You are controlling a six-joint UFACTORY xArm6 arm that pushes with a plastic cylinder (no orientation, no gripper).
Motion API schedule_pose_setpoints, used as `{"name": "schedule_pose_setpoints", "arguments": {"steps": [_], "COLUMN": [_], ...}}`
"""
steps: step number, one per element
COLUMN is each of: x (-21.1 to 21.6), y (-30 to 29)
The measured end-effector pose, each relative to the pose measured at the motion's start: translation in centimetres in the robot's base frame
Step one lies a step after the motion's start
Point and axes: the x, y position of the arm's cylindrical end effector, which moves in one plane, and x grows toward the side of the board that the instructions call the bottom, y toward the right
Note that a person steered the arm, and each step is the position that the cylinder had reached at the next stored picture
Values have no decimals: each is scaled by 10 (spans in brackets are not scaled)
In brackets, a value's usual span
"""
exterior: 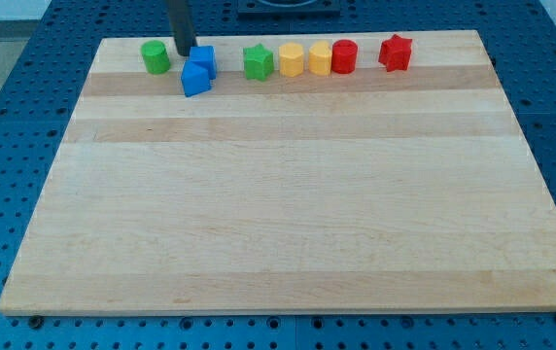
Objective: Push the green star to the top center
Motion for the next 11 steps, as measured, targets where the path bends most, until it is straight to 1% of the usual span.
{"name": "schedule_pose_setpoints", "arguments": {"steps": [1, 3, 4, 5, 6, 8, 9, 11], "x": [32, 139, 142, 104, 69, 31, 31, -5], "y": [25, 10, 78, 146, 119, 47, 72, 141]}}
